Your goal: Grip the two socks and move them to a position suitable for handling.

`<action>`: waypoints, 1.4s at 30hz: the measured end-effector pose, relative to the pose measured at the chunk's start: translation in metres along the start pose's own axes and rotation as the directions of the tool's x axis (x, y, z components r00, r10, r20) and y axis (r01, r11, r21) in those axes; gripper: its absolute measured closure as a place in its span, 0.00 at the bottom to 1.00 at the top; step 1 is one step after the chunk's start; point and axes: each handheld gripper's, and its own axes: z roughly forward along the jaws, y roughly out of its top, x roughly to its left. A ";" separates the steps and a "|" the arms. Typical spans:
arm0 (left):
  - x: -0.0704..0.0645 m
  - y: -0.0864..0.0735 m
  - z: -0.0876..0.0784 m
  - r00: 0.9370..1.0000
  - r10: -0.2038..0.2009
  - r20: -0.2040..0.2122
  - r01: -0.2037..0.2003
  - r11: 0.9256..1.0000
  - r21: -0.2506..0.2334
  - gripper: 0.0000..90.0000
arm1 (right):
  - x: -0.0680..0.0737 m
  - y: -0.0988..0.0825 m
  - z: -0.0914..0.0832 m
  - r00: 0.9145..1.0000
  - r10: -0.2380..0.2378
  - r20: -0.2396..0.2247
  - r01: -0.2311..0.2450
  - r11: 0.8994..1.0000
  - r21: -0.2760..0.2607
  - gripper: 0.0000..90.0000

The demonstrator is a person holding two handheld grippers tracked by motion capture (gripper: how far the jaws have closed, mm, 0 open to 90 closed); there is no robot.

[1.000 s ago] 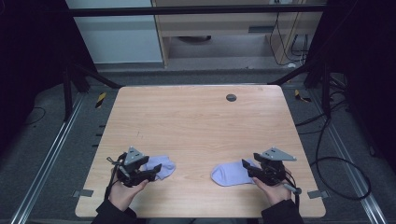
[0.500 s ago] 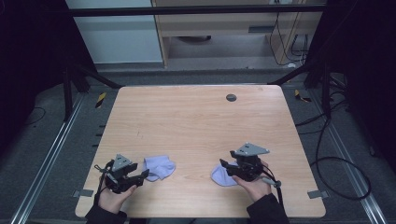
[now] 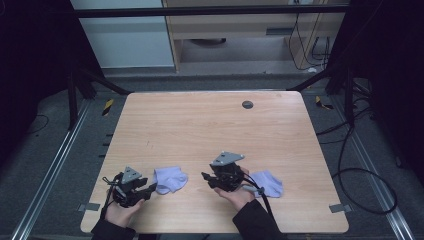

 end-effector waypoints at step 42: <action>0.013 -0.001 0.006 1.000 -0.030 0.002 0.030 0.999 -0.017 0.68 | 0.062 0.009 0.084 0.989 0.007 -0.147 0.007 0.995 0.097 1.00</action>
